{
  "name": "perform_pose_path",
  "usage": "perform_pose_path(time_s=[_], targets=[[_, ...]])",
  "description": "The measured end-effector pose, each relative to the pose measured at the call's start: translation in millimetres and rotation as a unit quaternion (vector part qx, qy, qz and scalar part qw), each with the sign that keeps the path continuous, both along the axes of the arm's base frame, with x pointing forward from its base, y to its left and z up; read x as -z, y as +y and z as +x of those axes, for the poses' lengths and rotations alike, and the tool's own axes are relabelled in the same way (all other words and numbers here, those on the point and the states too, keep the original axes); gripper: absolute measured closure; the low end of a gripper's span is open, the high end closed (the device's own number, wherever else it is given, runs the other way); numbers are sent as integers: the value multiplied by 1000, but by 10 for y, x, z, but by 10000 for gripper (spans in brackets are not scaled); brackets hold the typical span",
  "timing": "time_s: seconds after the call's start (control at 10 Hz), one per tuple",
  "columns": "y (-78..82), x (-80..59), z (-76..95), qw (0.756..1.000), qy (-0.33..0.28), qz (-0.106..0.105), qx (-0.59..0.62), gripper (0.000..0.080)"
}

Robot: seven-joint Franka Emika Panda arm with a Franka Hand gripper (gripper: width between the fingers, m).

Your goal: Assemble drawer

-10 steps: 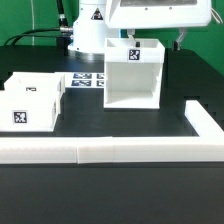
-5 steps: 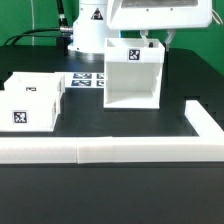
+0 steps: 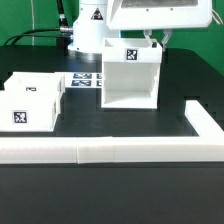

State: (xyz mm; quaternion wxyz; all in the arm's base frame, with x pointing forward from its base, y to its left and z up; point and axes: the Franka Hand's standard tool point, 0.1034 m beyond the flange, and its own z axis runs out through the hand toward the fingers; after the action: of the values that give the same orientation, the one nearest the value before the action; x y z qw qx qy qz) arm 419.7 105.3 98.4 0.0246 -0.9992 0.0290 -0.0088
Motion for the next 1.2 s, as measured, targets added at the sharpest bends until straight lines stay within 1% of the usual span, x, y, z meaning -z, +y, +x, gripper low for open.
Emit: perform_pose_path(time_s=[0.2,0.3,0.6,0.7,0.9,1.1,1.2], targets=[[-6,-2,25,1000,-1,0,-2,763],[-23,-1,141,1000,-3,2,-4,763],[-82,-7,714,1000,-22,10,-11,762],[-89,-5,869,1000,-26,11,-13,762],[-62,-11,1270,999,-45,16,-16,762],[-26,-14,1561,998,-62,20,-20,761],[-24,-17,1622,997,-66,20,-28,760]])
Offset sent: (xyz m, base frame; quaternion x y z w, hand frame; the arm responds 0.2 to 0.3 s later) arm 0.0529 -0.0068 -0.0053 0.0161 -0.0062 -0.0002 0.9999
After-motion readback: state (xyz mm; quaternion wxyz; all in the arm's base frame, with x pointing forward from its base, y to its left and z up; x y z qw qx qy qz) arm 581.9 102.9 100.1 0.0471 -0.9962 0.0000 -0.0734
